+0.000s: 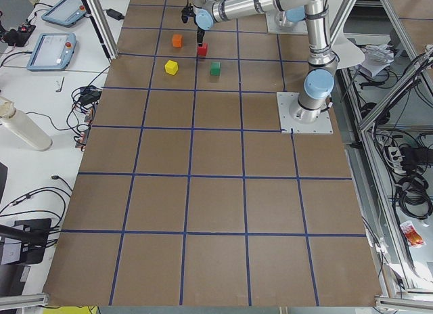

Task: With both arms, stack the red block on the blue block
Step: 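Set the red cube down near the orange cube and open the left gripper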

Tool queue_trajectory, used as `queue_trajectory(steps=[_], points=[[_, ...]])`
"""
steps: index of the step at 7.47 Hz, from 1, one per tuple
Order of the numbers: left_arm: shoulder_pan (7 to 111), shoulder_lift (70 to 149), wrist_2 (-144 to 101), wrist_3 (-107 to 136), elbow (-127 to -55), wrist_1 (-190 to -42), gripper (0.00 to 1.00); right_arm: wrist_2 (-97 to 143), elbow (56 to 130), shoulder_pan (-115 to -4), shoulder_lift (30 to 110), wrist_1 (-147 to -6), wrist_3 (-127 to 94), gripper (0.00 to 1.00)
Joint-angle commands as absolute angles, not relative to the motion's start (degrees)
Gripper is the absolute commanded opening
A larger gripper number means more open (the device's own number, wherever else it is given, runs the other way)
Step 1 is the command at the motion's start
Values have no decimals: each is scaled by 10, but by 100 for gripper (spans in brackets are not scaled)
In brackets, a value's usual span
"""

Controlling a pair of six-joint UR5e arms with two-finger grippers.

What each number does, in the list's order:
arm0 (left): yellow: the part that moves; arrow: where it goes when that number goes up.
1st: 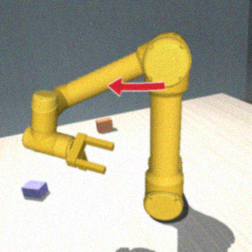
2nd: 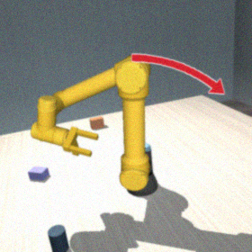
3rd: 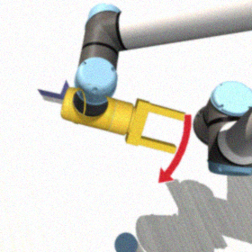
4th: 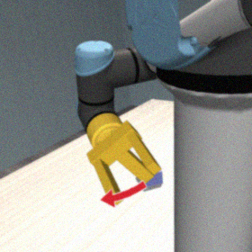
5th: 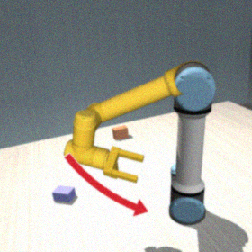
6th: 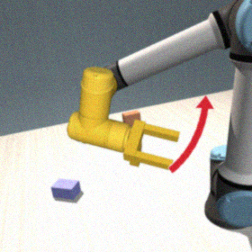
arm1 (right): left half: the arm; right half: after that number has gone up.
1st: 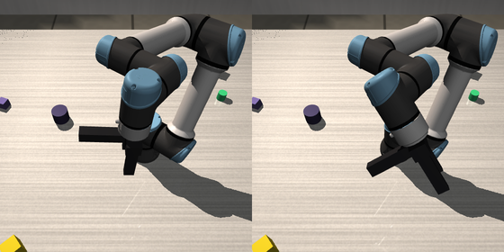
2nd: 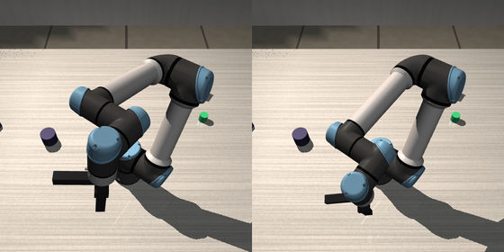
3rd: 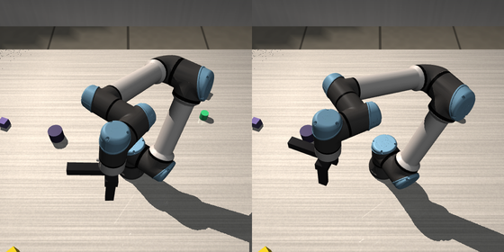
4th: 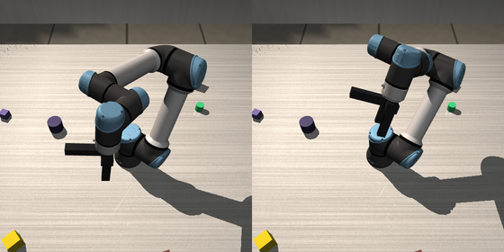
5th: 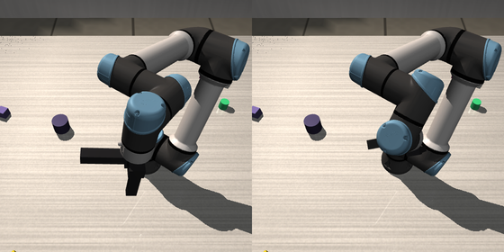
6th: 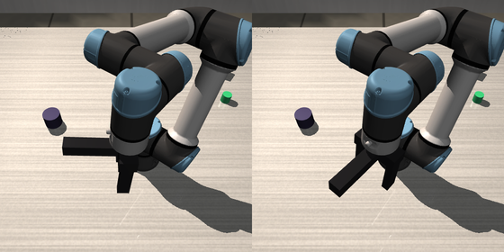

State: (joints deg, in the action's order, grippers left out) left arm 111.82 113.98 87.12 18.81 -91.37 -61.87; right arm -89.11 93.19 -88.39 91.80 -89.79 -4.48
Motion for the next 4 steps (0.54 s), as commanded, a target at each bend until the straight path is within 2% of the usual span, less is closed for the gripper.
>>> queue_trajectory(steps=[1, 4], points=[[1019, 1074, 870, 156, -852, -746, 100, -845, 940, -900, 904, -905, -126, 100], [910, 1024, 871, 28, -783, -873, 100, -854, 963, -995, 815, -1056, -217, 100]])
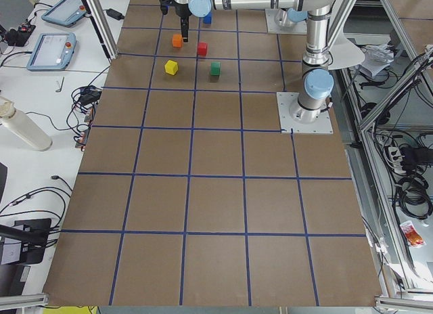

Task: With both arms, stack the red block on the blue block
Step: 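Raise the left gripper away while the right gripper reaches down and grasps the red cube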

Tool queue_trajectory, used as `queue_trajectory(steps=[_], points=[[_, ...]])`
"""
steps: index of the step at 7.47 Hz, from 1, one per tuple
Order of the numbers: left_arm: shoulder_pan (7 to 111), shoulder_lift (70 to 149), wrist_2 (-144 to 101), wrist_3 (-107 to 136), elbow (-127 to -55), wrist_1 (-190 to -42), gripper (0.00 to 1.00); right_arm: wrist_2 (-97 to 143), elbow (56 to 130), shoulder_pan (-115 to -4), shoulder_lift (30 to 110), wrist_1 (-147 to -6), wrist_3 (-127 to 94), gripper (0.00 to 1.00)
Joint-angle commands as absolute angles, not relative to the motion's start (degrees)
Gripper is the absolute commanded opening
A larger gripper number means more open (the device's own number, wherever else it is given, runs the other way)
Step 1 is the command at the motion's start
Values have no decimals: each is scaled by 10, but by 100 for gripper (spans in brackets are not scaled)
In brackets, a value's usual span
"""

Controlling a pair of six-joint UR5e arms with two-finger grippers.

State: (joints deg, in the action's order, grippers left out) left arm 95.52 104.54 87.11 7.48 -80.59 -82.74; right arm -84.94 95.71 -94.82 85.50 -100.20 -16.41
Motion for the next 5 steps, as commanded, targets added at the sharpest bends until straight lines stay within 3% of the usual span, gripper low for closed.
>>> queue_trajectory(steps=[1, 5], points=[[894, 1007, 872, 22, -783, -891, 100, -886, 964, -1030, 787, -1076, -234, 100], [893, 979, 886, 27, -811, -896, 100, -898, 983, -1053, 696, -1184, -286, 100]])
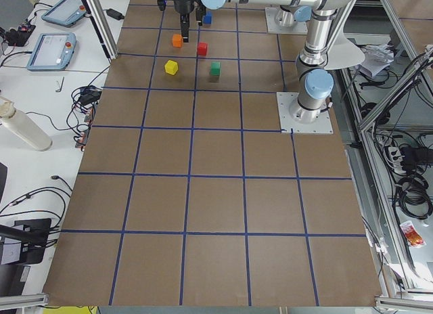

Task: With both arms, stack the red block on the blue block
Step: 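Raise the left gripper away while the right gripper reaches down and grasps the red cube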

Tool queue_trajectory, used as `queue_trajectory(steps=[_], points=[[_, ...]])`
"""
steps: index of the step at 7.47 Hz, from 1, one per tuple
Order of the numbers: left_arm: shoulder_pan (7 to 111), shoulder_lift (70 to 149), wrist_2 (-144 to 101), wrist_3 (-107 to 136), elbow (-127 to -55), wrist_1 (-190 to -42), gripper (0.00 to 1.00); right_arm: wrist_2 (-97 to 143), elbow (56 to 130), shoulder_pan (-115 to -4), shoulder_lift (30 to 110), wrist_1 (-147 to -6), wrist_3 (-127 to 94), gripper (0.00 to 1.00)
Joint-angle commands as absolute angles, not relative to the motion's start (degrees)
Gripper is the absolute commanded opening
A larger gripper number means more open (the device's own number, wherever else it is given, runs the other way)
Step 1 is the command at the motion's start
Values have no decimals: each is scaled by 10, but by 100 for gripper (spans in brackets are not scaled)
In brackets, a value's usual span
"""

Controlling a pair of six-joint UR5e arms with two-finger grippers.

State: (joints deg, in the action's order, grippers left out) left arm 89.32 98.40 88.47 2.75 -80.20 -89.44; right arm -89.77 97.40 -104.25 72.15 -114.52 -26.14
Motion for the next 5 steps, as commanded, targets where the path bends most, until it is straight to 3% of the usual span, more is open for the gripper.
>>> queue_trajectory(steps=[1, 5], points=[[892, 974, 886, 24, -824, -892, 100, -901, 985, -1068, 667, -1229, -313, 100], [893, 963, 884, 21, -859, -884, 100, -902, 986, -1086, 618, -1287, -341, 100]])
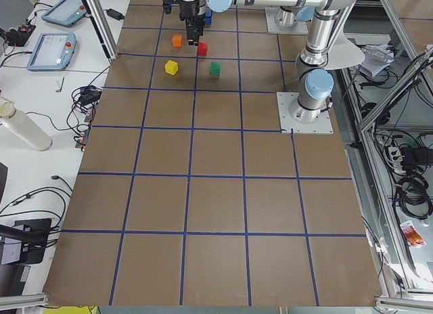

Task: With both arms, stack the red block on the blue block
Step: 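Raise the left gripper away while the right gripper reaches down and grasps the red cube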

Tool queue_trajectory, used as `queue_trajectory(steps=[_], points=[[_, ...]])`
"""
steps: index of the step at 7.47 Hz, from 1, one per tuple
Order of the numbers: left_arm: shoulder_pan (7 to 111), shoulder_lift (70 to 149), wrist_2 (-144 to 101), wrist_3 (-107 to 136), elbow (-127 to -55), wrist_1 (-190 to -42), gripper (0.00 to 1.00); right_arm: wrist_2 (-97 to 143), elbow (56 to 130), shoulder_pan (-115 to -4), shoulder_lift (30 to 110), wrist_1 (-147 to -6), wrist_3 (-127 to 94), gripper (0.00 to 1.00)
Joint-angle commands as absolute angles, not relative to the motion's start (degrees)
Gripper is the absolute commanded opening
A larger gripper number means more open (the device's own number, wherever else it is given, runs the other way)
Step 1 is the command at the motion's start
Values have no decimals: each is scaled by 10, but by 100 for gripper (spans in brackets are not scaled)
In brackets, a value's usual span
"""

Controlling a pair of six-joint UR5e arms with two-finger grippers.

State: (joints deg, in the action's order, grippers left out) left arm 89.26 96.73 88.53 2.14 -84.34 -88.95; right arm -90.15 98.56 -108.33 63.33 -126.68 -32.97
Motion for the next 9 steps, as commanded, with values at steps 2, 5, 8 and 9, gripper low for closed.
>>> queue_trajectory(steps=[2, 5, 8, 9], points=[[893, 962, 884, 21, -860, -883, 100, -902, 994, -1086, 613, -1289, -351, 88], [893, 962, 884, 21, -860, -883, 100, -902, 993, -1085, 620, -1280, -360, 8], [893, 962, 884, 21, -860, -883, 100, -950, 992, -1058, 689, -1224, -328, 0], [893, 962, 884, 21, -860, -883, 100, -960, 999, -1029, 726, -1191, -271, 0]])
